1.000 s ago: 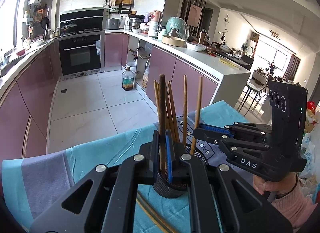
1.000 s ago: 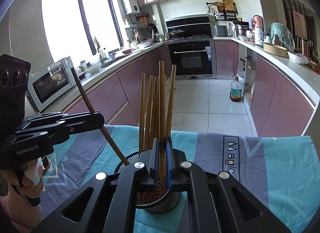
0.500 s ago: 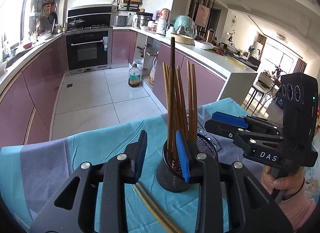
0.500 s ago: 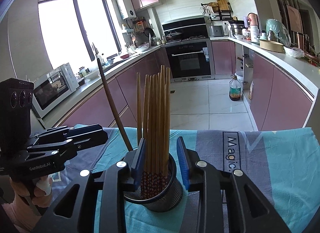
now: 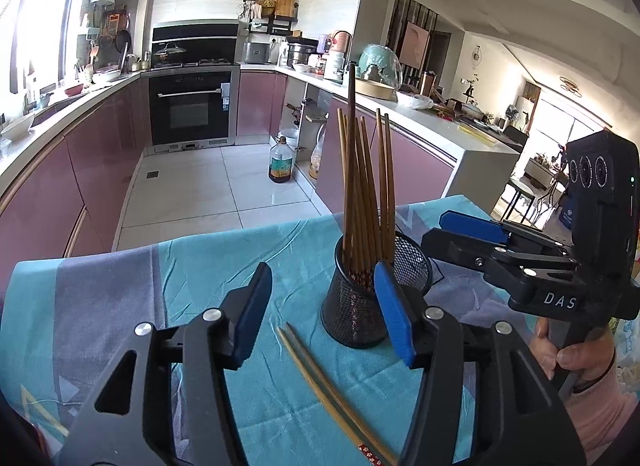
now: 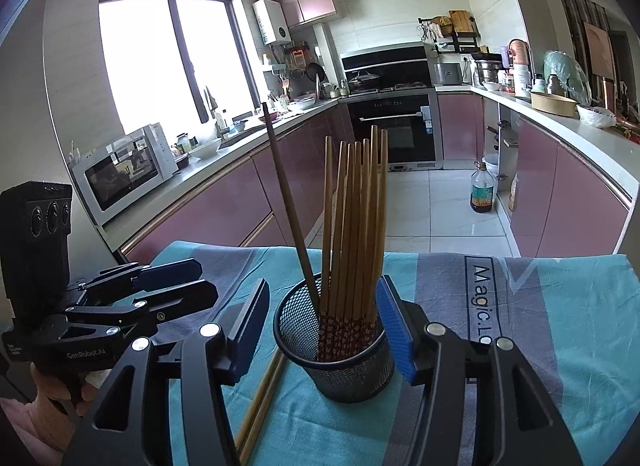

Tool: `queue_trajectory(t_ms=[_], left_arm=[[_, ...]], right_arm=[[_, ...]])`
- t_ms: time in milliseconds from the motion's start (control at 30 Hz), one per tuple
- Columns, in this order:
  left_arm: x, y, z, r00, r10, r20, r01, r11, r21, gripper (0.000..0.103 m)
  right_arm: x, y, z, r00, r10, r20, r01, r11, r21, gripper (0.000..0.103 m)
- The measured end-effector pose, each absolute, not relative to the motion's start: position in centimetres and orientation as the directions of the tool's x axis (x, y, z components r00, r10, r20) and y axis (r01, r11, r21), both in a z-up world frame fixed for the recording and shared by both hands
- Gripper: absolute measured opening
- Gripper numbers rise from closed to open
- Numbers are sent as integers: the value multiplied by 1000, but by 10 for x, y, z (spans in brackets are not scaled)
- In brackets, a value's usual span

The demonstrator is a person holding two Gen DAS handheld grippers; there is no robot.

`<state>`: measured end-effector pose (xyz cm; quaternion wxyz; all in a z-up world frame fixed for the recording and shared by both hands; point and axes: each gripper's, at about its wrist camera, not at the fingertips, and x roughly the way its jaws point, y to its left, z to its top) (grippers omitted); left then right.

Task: Organize utensils
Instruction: 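Open both grippers to release the chopsticks into the cup and withdraw, then move both grippers back over the last two chopsticks on the cloth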

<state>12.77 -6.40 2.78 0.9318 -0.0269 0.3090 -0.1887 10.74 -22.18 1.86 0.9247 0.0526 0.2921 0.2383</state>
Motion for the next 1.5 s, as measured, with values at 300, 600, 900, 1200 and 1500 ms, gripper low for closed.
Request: queue_trajectory(t_ms=[300,600,900,1200,1500], left_arm=[[101,-46,12,749,-313,-584,282,948,-147,62],[85,-35,-14,722,-276,-634,234,960,-151,64],[77,-24,-43,682,-252,-687,190,968,-166,64],[71,-21,-59,657,-241,-714,177,970,-165,64],[70,-23,-68,642,-240,-728,181,970,-161,64]], right_arm=[[87,-212,9,689,505,-520,-449,861,240,57],[68,-193,-24,618,523,-587,-473,844,253,60],[60,-173,-52,554,501,-665,-478,845,239,59],[60,-157,-68,510,480,-714,-488,845,219,47],[62,-141,-80,490,429,-759,-487,857,170,27]])
